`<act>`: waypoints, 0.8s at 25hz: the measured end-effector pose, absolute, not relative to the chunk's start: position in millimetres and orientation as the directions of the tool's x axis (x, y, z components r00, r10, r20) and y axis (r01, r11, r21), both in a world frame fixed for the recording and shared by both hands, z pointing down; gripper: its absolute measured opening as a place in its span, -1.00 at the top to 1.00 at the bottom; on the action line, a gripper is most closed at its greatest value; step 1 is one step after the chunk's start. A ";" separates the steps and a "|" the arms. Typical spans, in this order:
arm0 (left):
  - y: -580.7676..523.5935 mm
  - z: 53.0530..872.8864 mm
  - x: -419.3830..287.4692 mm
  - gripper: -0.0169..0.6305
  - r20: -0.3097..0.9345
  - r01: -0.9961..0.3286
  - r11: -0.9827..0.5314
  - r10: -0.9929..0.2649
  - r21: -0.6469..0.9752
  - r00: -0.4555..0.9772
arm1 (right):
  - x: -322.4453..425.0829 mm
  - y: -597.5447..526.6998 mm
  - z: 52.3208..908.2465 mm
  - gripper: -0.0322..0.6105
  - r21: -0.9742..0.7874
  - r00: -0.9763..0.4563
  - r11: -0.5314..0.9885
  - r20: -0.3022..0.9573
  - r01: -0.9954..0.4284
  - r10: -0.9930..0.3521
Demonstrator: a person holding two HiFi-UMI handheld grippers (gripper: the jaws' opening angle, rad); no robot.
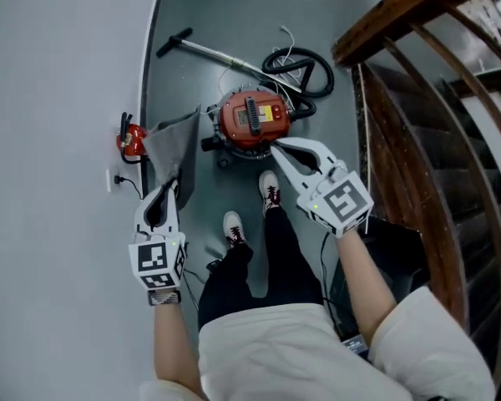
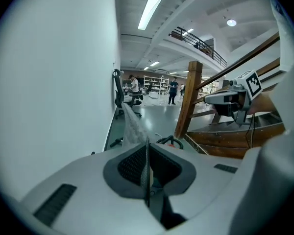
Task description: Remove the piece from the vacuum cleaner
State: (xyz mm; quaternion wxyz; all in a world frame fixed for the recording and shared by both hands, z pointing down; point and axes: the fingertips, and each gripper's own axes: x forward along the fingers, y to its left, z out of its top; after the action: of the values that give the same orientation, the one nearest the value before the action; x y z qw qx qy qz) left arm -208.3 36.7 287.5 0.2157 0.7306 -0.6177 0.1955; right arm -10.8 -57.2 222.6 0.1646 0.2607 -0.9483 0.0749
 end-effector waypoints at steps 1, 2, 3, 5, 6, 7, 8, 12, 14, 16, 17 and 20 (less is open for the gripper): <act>37.1 273.6 -204.2 0.87 0.539 -0.986 -0.154 -0.826 0.071 0.168 | -6.4 -54.8 208.8 0.81 -0.052 -0.806 0.847 0.342 -0.530 -0.483; 37.9 259.5 -200.1 0.87 0.524 -0.984 -0.163 -0.833 0.067 0.174 | -1.4 -51.2 195.9 0.81 -0.047 -0.802 0.841 0.335 -0.538 -0.494; 38.2 245.6 -196.5 0.87 0.509 -0.983 -0.171 -0.842 0.064 0.180 | 3.9 -47.2 184.4 0.81 -0.040 -0.798 0.837 0.331 -0.546 -0.504; 36.2 220.7 -190.5 0.87 0.477 -0.981 -0.185 -0.859 0.055 0.189 | 13.7 -41.2 166.5 0.81 -0.023 -0.790 0.832 0.326 -0.555 -0.518; 35.1 209.9 -187.7 0.87 0.463 -0.980 -0.193 -0.865 0.051 0.195 | 18.1 -38.5 159.8 0.81 -0.018 -0.789 0.830 0.324 -0.557 -0.523; 35.0 199.7 -184.7 0.87 0.453 -0.978 -0.202 -0.868 0.048 0.202 | 22.0 -35.0 153.5 0.81 -0.018 -0.789 0.829 0.320 -0.559 -0.525; 35.8 189.5 -181.7 0.87 0.444 -0.976 -0.212 -0.871 0.046 0.210 | 25.4 -30.8 146.9 0.81 -0.023 -0.790 0.828 0.315 -0.560 -0.526; 38.6 150.6 -170.0 0.87 0.393 -0.970 -0.237 -0.888 0.051 0.238 | 35.8 -19.4 114.4 0.81 -0.014 -0.788 0.821 0.292 -0.571 -0.542; 39.2 133.7 -165.7 0.87 0.366 -0.968 -0.244 -0.897 0.053 0.246 | 38.0 -17.7 96.6 0.81 0.009 -0.785 0.818 0.275 -0.575 -0.555; 40.3 118.3 -161.6 0.87 0.343 -0.966 -0.255 -0.904 0.050 0.257 | 38.7 -15.1 78.9 0.81 0.028 -0.784 0.815 0.255 -0.578 -0.565; 40.7 110.8 -159.8 0.88 0.332 -0.964 -0.261 -0.906 0.049 0.262 | 39.0 -13.6 70.2 0.81 0.035 -0.783 0.813 0.244 -0.582 -0.571; 42.1 87.6 -157.9 0.88 0.296 -0.962 -0.269 -0.917 0.037 0.268 | 38.9 -8.3 47.2 0.81 0.060 -0.786 0.810 0.207 -0.584 -0.582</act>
State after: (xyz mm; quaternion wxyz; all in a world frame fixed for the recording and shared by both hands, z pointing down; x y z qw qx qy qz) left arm -157.9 42.1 87.6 0.1052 0.7892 -0.5953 0.1082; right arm 38.9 -8.3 47.2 0.1085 0.3085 -0.9450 0.0037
